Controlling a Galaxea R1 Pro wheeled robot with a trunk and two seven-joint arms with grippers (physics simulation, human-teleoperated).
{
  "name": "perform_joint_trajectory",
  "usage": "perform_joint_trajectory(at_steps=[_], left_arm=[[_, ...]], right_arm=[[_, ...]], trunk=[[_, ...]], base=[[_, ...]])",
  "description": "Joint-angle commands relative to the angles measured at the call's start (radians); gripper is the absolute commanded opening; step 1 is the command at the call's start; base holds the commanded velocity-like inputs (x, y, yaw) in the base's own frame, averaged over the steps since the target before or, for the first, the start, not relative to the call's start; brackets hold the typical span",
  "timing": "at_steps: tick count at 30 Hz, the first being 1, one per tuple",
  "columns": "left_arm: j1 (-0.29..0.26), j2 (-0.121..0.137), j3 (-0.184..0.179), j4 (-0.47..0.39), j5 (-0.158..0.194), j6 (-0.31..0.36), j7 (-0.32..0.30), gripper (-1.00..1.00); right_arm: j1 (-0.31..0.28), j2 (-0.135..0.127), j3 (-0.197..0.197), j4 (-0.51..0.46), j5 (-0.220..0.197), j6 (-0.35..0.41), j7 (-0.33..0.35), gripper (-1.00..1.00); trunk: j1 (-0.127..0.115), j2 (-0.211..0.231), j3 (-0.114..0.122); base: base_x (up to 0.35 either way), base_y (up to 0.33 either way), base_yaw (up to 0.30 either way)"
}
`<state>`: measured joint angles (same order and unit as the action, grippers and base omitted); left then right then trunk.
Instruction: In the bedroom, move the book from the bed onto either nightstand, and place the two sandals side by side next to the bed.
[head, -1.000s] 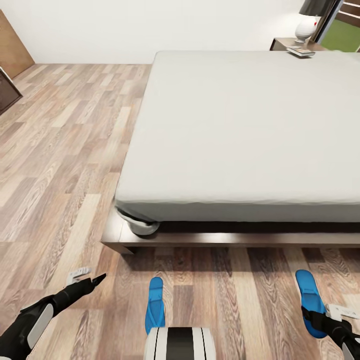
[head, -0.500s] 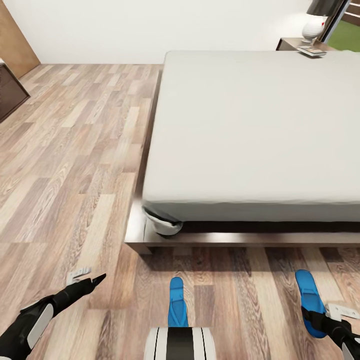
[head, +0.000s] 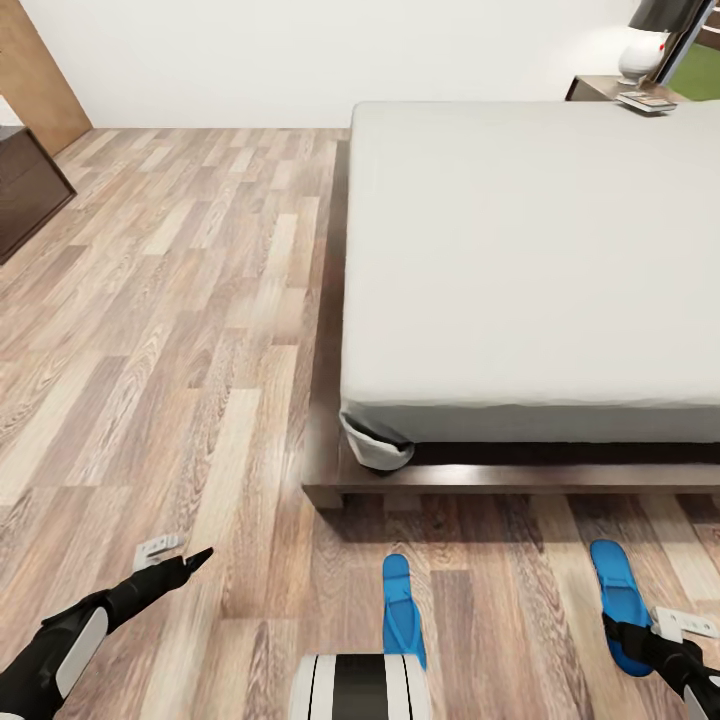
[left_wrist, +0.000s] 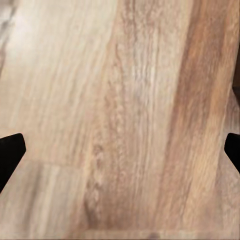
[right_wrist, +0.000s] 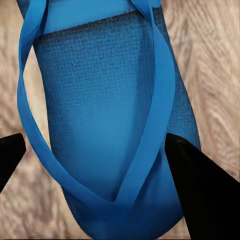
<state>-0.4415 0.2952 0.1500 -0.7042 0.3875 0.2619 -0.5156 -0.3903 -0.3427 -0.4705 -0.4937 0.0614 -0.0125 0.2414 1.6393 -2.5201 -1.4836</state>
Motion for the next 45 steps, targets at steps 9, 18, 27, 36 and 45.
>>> perform_joint_trajectory(at_steps=[9, 18, 27, 36, 45], left_arm=[[0.000, -0.002, 0.002, 0.000, 0.010, 0.010, -0.003, 1.00], [0.000, -0.002, 0.002, 0.001, 0.009, 0.010, -0.003, 1.00], [0.000, -0.002, 0.000, 0.001, 0.010, 0.010, -0.003, 1.00], [0.000, -0.002, 0.000, 0.001, 0.009, 0.010, -0.003, 1.00], [0.000, -0.005, -0.001, 0.002, 0.009, 0.010, -0.001, 1.00]], right_arm=[[-0.001, 0.001, -0.008, 0.000, 0.006, -0.001, 0.009, -1.00], [-0.001, 0.001, -0.009, 0.000, 0.006, -0.001, 0.009, -1.00], [-0.001, 0.001, -0.010, 0.000, 0.006, -0.001, 0.009, -1.00], [-0.001, 0.001, -0.010, 0.001, 0.008, -0.001, 0.009, -1.00], [-0.001, 0.001, -0.010, 0.001, 0.008, -0.001, 0.009, -1.00]], trunk=[[0.000, 0.000, -0.001], [0.000, 0.000, -0.001], [0.000, 0.000, -0.001], [0.000, 0.000, -0.001], [0.000, 0.000, -0.001]], base=[[0.000, 0.312, 0.000], [0.000, 0.313, 0.000], [0.000, 0.314, 0.000], [0.000, 0.316, 0.000], [0.064, 0.303, 0.000]])
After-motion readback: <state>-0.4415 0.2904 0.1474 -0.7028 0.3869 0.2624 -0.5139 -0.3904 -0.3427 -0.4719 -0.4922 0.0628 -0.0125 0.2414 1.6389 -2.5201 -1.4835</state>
